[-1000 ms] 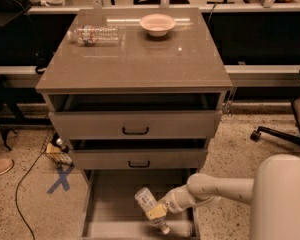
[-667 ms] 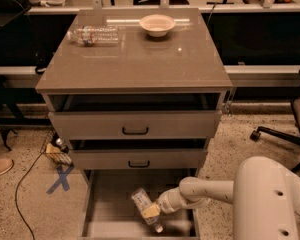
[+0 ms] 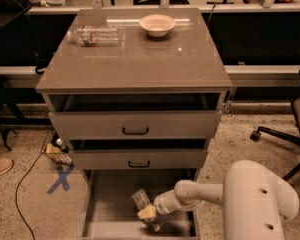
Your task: Place blue plastic bottle into bottom drawer
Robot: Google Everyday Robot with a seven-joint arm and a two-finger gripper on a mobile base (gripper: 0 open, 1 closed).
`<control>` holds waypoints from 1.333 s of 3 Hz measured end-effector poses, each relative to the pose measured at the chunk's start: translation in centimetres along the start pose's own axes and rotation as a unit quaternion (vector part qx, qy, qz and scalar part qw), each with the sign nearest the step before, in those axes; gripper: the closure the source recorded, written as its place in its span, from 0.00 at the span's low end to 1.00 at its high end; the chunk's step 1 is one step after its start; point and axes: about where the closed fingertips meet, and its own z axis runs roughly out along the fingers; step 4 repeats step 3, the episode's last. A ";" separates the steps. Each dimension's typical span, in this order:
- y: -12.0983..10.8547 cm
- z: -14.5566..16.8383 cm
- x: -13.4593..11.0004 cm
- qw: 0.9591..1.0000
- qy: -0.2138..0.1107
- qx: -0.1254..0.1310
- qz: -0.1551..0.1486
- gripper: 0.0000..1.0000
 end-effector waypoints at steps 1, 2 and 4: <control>-0.9 -0.8 0.0 1.000 -0.019 0.015 0.009 0.00; -1.9 -4.5 1.3 0.997 -0.053 0.045 0.028 0.00; -1.4 -10.1 2.0 0.993 -0.101 0.063 0.021 0.00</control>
Offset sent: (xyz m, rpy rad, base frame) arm -0.0065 -0.1098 0.0372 0.0051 -0.1104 -0.2708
